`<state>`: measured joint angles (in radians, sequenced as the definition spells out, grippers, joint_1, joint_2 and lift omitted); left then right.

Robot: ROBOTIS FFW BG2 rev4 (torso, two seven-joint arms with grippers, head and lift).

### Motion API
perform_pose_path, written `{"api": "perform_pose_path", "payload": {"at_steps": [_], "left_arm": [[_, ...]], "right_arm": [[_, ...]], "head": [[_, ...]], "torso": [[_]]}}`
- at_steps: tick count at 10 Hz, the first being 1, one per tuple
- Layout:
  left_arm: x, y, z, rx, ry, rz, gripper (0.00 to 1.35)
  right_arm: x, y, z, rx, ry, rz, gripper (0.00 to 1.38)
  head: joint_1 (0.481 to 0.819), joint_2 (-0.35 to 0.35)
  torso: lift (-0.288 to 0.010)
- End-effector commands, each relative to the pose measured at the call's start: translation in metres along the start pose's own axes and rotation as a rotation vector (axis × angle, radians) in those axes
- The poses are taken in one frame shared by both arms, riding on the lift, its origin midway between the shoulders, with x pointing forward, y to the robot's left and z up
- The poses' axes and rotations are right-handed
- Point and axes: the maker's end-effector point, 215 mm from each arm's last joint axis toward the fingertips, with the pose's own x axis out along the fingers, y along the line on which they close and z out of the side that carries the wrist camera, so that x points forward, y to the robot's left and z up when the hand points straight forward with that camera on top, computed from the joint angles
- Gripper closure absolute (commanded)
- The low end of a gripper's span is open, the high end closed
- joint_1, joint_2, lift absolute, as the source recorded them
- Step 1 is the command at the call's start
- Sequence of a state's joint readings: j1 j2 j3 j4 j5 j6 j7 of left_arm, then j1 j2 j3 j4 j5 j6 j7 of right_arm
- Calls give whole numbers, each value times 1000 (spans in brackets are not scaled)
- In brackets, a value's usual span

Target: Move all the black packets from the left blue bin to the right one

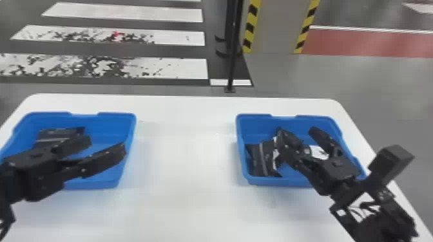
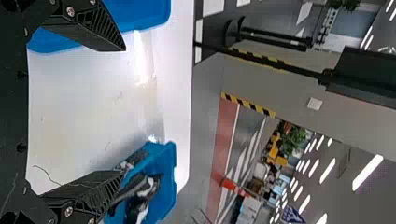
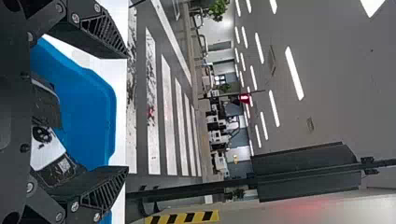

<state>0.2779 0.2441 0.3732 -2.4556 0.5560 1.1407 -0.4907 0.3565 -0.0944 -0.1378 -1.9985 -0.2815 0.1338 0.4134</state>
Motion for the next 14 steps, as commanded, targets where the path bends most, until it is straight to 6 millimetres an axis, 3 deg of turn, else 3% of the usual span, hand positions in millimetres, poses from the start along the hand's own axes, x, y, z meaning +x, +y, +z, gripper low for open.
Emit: {"api": "perform_pose_path", "payload": {"at_steps": [1,3,4,8,11,14], "left_arm": [[-16,51,10,18,8,133,139],[-27,105,20,13,9,250,139],[-38,134,20,3,25,324,139],[-37,228,-1,-151,96,478,139],[-12,261,-15,-233,161,492,142],[19,277,-27,-280,239,484,140]], "right_arm": [[-19,24,-2,26,-4,-3,159],[-52,39,-7,75,9,-42,160],[-58,44,-21,117,31,-40,162],[-67,62,-45,178,88,-12,165],[-67,71,-53,208,104,3,165],[-67,73,-57,228,111,9,170]], "head": [[695,-13],[695,72],[695,111],[695,255],[695,312],[695,313]], "torso": [[-185],[-185],[-185],[-185],[-185],[-185]]}}
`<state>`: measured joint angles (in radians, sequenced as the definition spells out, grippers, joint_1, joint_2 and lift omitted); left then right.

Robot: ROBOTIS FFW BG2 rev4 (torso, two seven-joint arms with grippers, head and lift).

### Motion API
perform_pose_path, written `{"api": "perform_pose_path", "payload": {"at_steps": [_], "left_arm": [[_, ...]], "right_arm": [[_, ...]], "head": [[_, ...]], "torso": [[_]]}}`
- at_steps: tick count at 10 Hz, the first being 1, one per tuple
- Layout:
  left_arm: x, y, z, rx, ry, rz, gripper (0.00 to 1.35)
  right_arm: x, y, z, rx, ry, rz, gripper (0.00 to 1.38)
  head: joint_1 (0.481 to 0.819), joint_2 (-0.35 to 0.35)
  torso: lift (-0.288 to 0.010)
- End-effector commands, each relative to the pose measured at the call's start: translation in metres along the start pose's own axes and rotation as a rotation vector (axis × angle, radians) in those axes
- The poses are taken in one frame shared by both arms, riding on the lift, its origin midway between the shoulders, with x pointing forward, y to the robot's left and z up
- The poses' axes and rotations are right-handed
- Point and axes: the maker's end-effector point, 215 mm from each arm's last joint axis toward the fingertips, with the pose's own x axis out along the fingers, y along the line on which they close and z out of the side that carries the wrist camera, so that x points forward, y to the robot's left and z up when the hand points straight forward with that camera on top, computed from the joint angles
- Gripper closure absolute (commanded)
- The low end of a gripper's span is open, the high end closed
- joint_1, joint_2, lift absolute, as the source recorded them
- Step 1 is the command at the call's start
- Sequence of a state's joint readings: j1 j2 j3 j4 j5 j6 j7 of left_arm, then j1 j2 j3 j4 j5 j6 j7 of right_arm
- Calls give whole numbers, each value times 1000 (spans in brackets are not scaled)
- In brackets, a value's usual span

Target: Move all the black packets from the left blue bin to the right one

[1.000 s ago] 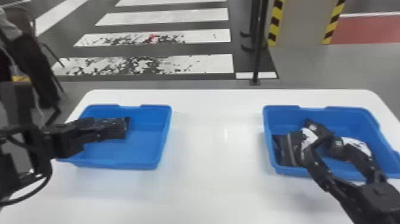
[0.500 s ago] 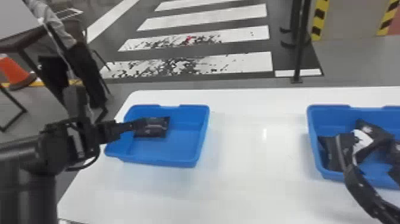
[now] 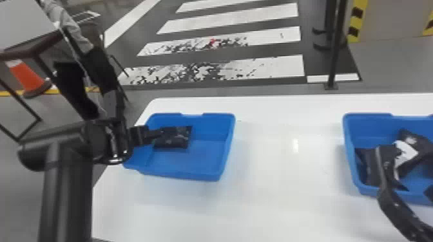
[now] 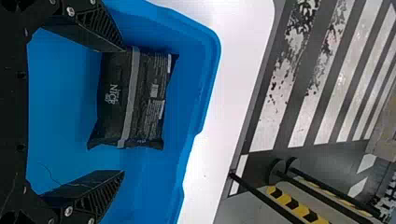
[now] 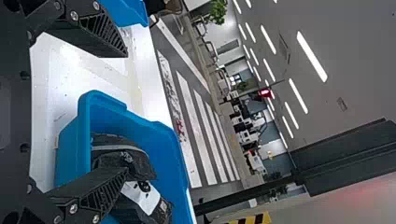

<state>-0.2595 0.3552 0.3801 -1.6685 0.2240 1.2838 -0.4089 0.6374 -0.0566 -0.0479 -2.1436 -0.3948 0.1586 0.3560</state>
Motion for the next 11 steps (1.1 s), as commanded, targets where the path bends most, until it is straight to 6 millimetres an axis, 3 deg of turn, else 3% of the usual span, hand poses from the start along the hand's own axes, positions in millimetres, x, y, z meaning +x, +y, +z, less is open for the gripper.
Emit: {"api": "perform_pose_path", "payload": {"at_steps": [1,3,7,8,9,10,11], "left_arm": [[16,-3,0,1,46,1,140],[29,11,6,-14,84,48,137],[54,10,1,-43,149,39,160],[58,8,-9,-63,173,23,286],[61,3,-18,-59,195,7,731],[62,3,-22,-40,212,17,1042],[64,6,-22,-30,199,19,1228]], "right_arm": [[2,0,-1,7,1,3,170],[2,0,-3,15,6,5,173],[4,-1,-7,31,10,10,173],[4,-1,-7,31,10,12,173],[4,-1,-8,35,10,12,173],[4,-1,-9,38,12,13,173],[4,-2,-11,45,14,14,173]], "head": [[695,310],[695,303],[695,307],[695,303],[695,301],[695,295],[695,290]], "torso": [[-185],[-185],[-185],[-185],[-185],[-185],[-185]]}}
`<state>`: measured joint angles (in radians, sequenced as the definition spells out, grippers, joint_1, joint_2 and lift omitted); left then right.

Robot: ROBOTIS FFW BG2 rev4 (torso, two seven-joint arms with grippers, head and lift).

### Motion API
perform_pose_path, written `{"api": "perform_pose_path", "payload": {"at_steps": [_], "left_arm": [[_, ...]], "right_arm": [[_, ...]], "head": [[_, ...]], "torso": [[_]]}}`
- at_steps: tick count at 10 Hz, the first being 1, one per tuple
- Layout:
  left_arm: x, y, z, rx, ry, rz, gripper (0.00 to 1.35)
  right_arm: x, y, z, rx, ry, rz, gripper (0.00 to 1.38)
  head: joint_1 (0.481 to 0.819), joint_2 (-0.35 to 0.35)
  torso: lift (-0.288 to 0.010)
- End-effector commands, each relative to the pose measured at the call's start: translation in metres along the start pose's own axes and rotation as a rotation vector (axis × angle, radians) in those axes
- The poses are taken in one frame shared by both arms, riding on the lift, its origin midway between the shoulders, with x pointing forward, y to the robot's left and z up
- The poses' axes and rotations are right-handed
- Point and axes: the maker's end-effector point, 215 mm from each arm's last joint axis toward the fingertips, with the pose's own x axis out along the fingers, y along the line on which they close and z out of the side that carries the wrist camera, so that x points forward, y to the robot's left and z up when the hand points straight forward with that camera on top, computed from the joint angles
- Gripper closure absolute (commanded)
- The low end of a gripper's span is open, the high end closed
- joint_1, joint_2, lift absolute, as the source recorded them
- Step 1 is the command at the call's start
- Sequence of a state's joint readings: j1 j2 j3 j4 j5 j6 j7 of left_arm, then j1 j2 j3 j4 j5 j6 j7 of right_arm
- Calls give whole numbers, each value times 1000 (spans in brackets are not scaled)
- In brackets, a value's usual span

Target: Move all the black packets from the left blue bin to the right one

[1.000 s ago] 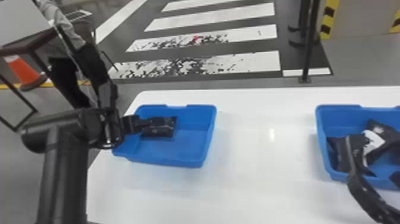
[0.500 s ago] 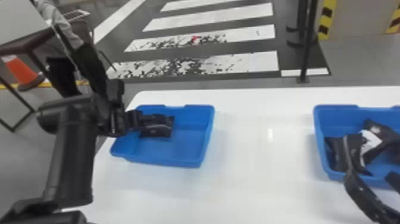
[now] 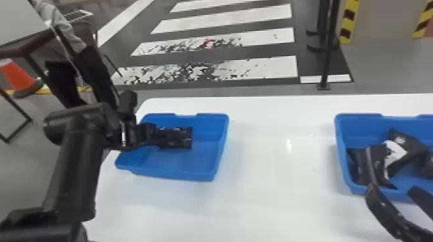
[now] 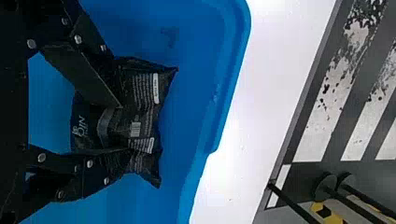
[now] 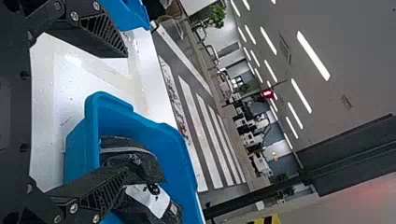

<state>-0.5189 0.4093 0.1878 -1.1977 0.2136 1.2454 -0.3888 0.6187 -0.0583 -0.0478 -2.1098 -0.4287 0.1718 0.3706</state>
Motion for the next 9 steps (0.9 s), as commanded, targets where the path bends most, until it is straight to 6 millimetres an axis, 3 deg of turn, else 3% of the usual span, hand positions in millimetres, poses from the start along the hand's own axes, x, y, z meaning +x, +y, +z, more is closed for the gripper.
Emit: {"api": "perform_pose_path", "payload": {"at_steps": [1,4,6,8,9], "left_arm": [[0,6,0,18,-11,8,1205],[-17,-13,4,83,-58,-39,1205],[-38,-38,5,127,-135,-99,1205],[-67,-93,-2,197,-224,-222,1205],[-76,-110,-5,229,-250,-253,1205]], "right_arm": [[1,0,-3,12,5,2,177],[1,2,-1,12,0,11,180],[3,8,5,15,-11,27,182],[5,20,13,30,-29,54,182],[6,23,14,39,-33,62,182]], "head": [[695,289],[695,290],[695,282],[695,262],[695,242]], "torso": [[-185],[-185],[-185],[-185],[-185]]}}
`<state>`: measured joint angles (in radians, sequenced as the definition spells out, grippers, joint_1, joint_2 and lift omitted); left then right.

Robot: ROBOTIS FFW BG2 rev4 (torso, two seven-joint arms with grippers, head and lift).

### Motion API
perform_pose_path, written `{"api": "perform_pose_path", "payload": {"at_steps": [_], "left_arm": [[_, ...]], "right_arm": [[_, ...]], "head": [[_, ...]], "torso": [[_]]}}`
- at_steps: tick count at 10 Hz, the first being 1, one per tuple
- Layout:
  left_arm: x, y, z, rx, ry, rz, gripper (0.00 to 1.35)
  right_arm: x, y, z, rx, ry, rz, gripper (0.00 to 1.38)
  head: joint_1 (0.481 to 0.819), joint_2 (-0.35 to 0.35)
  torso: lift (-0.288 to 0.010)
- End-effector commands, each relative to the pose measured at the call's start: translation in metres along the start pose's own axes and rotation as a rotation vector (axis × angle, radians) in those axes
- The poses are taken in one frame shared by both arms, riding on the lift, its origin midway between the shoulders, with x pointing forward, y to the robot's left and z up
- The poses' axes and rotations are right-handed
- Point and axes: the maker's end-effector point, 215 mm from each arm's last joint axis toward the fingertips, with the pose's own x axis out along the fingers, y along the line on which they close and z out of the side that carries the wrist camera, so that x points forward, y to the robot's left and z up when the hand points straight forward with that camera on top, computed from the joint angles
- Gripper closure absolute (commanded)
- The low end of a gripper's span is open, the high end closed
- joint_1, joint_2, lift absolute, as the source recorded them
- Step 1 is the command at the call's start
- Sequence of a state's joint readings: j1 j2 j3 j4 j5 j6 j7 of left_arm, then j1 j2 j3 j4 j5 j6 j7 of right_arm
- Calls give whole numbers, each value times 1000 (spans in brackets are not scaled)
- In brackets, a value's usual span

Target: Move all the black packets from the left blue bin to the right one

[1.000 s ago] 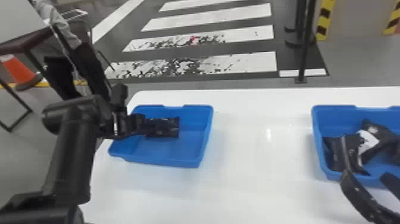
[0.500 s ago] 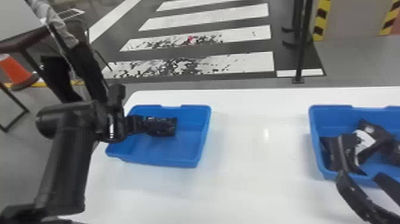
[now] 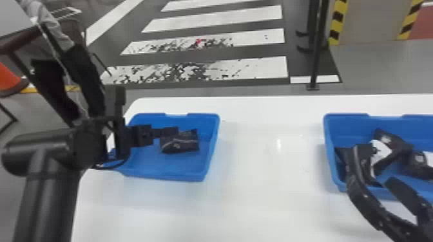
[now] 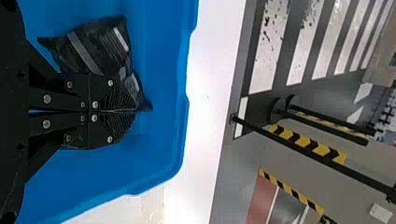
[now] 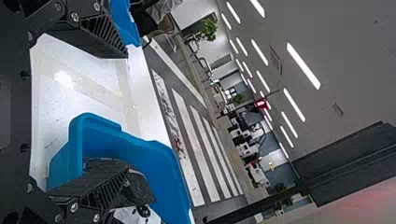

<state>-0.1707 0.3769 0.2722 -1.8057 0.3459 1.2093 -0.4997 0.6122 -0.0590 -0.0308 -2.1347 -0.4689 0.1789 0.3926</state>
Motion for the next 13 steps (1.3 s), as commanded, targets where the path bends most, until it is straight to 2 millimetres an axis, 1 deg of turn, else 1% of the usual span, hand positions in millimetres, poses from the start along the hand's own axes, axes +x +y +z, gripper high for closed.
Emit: {"api": "perform_pose_path", "payload": {"at_steps": [1,2,3,4,5,6,7,8,11,13], "left_arm": [[-5,-8,-1,26,-9,6,1205],[-6,-5,-4,21,-3,11,1159],[-6,-6,-1,24,-5,13,1154],[-9,4,3,23,-11,45,967],[-16,20,8,12,-15,92,608],[-18,35,10,-6,-7,127,400],[-13,44,6,-36,21,141,295],[-4,49,3,-55,45,143,266],[24,55,-14,-129,157,139,266],[34,61,-24,-167,196,146,266]], "right_arm": [[2,3,1,6,-3,8,182],[2,5,-1,11,1,12,182],[3,5,-3,15,7,14,182],[3,6,-5,17,9,15,182],[2,5,-8,26,15,14,182],[2,4,-10,30,21,13,182],[2,4,-14,33,28,14,182],[2,3,-15,35,31,12,182],[4,3,-20,46,41,17,182],[4,2,-25,59,51,17,182]], "head": [[695,230],[695,220],[695,225],[695,230],[695,237],[695,245],[695,265],[695,281],[695,285],[695,279]], "torso": [[-185],[-185],[-185],[-185],[-185],[-185],[-185],[-185],[-185],[-185]]}}
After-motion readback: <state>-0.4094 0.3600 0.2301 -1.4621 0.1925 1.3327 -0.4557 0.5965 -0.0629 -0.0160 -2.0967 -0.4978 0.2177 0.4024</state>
